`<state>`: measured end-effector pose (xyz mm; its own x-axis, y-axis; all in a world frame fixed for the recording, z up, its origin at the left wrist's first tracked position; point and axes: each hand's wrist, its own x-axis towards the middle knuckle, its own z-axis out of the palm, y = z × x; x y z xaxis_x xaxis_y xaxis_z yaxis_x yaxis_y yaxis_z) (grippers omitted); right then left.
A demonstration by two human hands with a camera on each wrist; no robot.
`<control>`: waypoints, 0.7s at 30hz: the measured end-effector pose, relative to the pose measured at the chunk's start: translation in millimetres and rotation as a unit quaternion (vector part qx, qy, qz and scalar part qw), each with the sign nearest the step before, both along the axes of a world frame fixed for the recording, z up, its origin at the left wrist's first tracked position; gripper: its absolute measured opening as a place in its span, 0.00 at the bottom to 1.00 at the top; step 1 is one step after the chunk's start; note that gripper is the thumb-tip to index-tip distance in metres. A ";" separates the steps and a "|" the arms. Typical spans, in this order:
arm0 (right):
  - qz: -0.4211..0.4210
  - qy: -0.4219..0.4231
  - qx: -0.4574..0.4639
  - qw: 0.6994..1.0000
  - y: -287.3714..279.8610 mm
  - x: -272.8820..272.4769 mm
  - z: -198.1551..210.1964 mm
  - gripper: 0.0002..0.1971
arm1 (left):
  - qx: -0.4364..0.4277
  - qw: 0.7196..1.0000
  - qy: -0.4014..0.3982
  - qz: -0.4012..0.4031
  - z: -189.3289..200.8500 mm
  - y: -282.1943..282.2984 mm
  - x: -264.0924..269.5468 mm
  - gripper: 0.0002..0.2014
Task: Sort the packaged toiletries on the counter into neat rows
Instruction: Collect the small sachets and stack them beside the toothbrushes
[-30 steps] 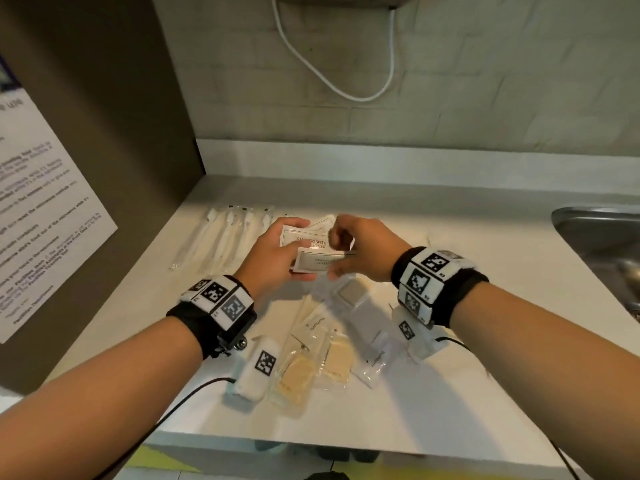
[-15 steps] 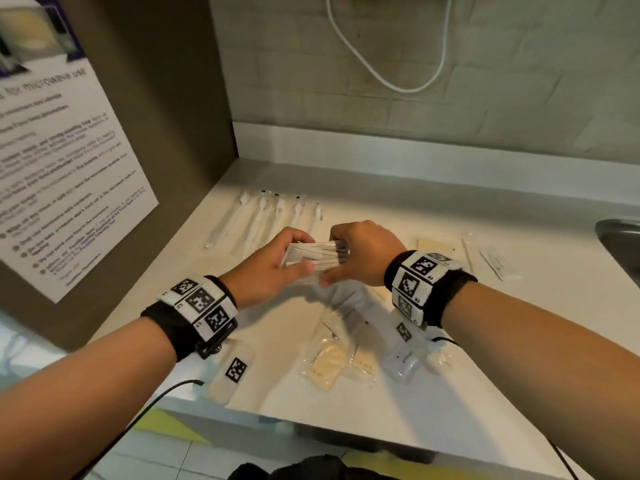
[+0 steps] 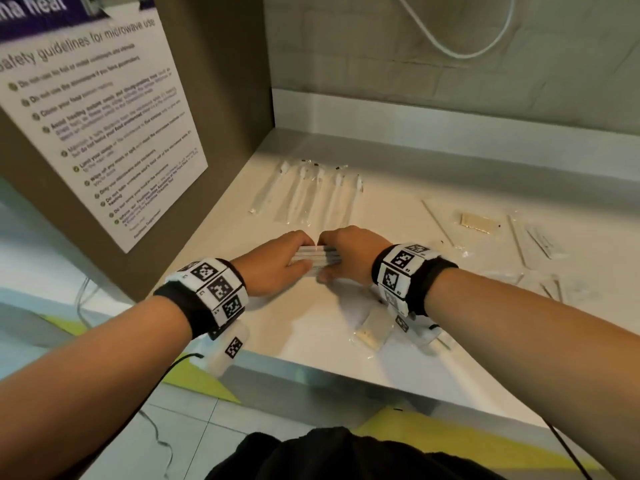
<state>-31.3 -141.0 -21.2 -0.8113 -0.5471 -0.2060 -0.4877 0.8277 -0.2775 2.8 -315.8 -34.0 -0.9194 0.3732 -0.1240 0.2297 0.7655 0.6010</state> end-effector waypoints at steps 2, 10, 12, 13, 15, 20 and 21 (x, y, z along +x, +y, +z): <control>0.001 -0.005 0.008 1.000 -0.4 2.3 -5.8 0.18 | -0.037 0.999 -0.008 -0.008 -2.3 4.2 1.4 0.16; 0.000 -0.026 0.015 1.000 0.1 4.6 -14.9 0.25 | -0.151 0.988 -0.026 0.019 4.9 5.4 -3.0 0.30; -0.005 -0.032 0.010 0.999 0.3 4.9 -14.5 0.24 | -0.127 0.990 -0.058 0.031 5.9 3.5 -4.7 0.29; -0.006 -0.034 0.009 0.999 0.4 4.8 -13.9 0.23 | -0.119 0.990 -0.069 0.033 6.7 2.7 -5.3 0.27; -0.006 -0.041 0.013 0.999 0.6 3.0 -12.2 0.22 | -0.121 0.989 -0.077 0.027 7.4 1.5 -6.2 0.24; -0.009 -0.046 0.020 0.999 -0.6 -2.4 -10.3 0.22 | -0.135 0.988 -0.073 0.004 5.5 4.4 -8.1 0.23; -0.011 -0.049 0.020 0.999 -1.0 -3.0 -10.6 0.22 | -0.135 0.988 -0.072 0.002 5.0 4.6 -8.9 0.23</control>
